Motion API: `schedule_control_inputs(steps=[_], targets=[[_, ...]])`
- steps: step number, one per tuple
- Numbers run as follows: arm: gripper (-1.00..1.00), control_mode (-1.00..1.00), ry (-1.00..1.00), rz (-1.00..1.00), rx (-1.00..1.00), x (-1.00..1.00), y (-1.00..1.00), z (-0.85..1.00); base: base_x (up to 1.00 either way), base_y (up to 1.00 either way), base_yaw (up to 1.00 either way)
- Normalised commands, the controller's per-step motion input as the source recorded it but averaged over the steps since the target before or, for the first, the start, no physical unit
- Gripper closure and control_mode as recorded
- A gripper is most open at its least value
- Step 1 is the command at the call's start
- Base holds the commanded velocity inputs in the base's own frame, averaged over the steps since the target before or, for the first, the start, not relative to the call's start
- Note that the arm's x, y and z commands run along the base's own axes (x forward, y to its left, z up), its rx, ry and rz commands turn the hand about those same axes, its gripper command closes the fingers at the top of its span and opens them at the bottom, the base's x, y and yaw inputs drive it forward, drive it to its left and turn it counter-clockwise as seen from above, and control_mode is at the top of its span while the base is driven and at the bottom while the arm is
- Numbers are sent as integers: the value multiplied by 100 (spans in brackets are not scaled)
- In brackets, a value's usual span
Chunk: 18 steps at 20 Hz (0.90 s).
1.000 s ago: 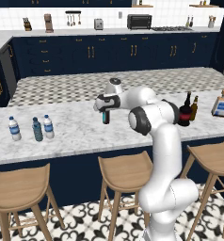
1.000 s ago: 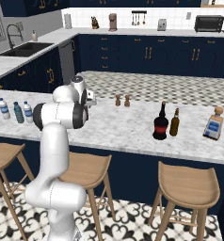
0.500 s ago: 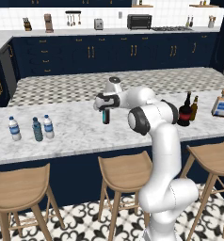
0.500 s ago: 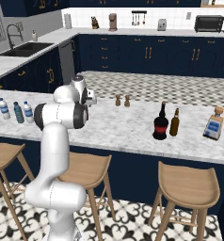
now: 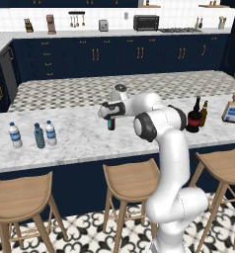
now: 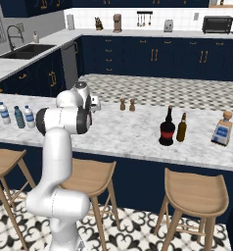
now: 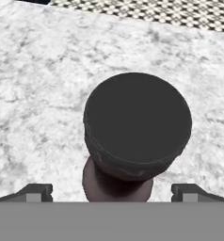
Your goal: Move the plastic bottles in the middle to the plastics group, and the glass bottles in the middle to the glass group.
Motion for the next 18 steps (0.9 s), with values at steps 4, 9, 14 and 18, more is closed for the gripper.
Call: schedule_control_inputs(steps=[4,9,14,18], targets=[[-100,-100,-1,0,0,0,0,0,0,0,0],[-100,-100,0,0,0,5,0,0,0,0,0],[-100,-100,0,0,0,11,0,0,0,0,0],[-100,-100,0,0,0,4,0,0,0,0,0]])
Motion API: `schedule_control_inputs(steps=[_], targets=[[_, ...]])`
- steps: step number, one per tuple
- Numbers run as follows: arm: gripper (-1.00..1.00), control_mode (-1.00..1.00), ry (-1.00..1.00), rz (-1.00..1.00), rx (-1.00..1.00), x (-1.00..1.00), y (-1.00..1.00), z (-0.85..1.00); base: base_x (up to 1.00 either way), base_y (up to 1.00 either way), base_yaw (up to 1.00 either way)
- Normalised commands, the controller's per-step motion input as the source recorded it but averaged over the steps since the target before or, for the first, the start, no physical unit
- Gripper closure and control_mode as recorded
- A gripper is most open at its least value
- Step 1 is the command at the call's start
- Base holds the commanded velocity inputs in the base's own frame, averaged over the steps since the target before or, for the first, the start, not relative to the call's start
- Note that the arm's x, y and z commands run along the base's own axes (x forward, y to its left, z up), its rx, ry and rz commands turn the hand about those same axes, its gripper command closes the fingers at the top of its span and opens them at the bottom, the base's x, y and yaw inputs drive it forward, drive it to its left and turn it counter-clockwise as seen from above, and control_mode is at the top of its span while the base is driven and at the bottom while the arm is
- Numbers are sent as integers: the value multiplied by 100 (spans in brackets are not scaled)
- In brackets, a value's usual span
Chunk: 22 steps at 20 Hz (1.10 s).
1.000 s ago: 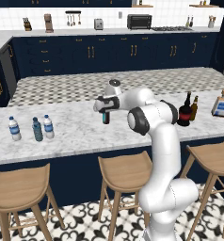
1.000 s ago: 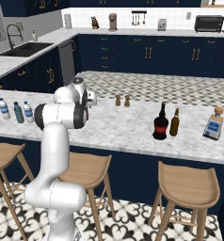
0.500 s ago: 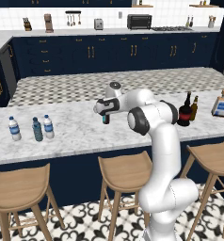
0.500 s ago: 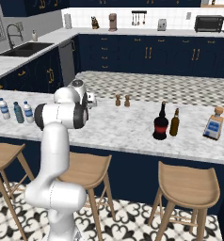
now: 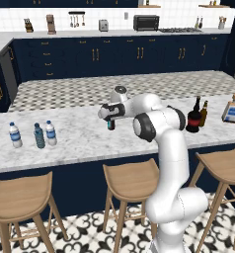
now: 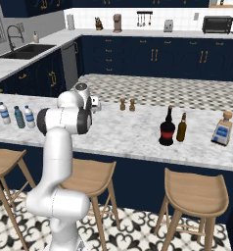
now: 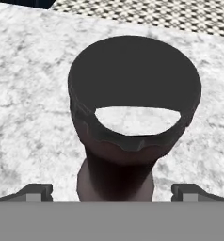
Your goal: Move the plastic bottles in the middle to the plastics group, and the glass bottles in the middle to the glass group.
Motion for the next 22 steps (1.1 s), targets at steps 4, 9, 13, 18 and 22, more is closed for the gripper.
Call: schedule_control_inputs(steps=[4,9,13,18,22], targets=[[100,-100,0,0,0,0,0,0,0,0,0],[100,-100,0,0,0,0,0,0,0,0,0],[100,-100,0,0,0,-5,-3,2,0,0,0],[100,-100,0,-8,0,-26,-27,31,0,0,0],[100,-100,0,-16,0,-35,-59,42,0,0,0]])
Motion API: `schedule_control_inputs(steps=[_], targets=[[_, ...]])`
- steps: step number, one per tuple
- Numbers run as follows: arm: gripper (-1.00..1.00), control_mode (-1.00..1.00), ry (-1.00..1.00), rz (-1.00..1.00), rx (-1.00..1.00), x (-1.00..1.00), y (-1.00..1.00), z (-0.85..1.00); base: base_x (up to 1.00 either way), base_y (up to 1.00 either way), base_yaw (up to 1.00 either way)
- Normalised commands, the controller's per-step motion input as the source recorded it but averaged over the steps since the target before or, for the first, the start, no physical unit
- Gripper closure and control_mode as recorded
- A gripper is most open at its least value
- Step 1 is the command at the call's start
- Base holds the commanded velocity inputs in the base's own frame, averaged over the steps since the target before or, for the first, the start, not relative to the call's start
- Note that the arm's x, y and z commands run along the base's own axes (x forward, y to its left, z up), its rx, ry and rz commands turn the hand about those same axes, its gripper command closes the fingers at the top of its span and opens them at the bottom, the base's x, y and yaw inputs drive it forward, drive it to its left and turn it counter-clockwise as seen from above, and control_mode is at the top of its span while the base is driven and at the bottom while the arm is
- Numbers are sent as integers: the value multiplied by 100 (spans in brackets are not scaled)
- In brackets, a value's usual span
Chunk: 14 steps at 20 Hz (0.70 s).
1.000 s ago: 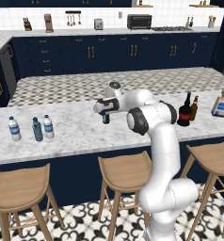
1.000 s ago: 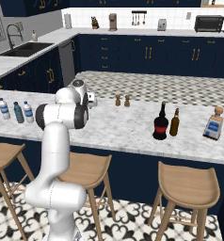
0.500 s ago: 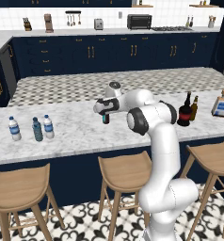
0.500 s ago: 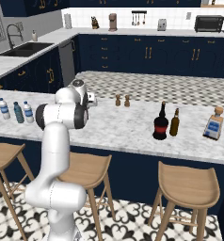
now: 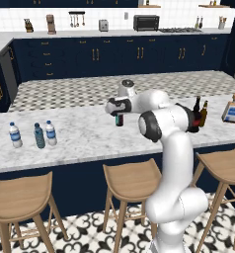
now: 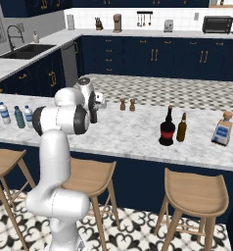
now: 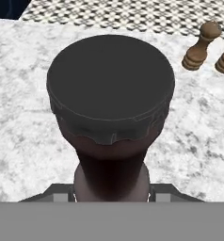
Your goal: Move the plastic bottles in the middle to the plastics group, and the glass bottles in the middle to the glass group.
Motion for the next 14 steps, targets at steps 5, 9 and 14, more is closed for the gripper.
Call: schedule_control_inputs(steps=[5,9,14], targets=[[100,-100,0,-23,0,-66,-73,35,0,0,0],[100,-100,0,-24,0,-61,-84,23,0,0,0],[100,-100,-5,-22,0,-56,-59,1,0,0,0]])
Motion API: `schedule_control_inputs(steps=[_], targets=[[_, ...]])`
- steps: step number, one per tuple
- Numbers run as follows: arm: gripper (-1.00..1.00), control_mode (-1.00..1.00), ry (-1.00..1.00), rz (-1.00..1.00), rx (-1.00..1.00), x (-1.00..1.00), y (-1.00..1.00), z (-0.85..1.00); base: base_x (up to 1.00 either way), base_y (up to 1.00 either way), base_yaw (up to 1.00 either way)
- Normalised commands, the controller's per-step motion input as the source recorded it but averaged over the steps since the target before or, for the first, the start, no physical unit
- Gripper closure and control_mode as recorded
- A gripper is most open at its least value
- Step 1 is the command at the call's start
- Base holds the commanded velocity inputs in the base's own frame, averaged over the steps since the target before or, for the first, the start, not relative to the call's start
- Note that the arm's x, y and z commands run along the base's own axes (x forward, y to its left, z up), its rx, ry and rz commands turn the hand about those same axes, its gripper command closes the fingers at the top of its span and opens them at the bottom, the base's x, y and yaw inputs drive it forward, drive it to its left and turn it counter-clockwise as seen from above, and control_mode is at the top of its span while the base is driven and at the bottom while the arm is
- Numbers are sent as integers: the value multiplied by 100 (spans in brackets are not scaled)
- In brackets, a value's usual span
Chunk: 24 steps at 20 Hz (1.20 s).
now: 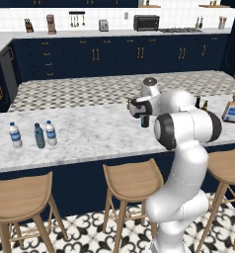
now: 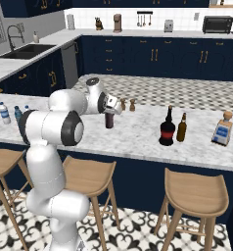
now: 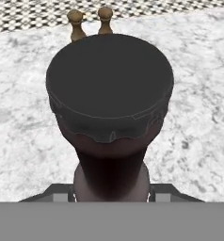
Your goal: Move the plastic bottles in the middle to the plastics group, and the glass bottles in the middle to the glass group.
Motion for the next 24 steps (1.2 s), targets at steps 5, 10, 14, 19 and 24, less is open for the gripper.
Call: schedule_control_inputs(steps=[5,10,14,19,24], targets=[[100,-100,-4,-18,0,-14,-47,10,0,0,0],[100,-100,0,-12,0,0,-33,15,0,0,0],[100,-100,0,-9,0,0,-14,16,0,0,0],[100,-100,0,-10,0,0,-18,9,0,0,0],[100,-100,0,-13,0,0,-30,3,0,0,0]])
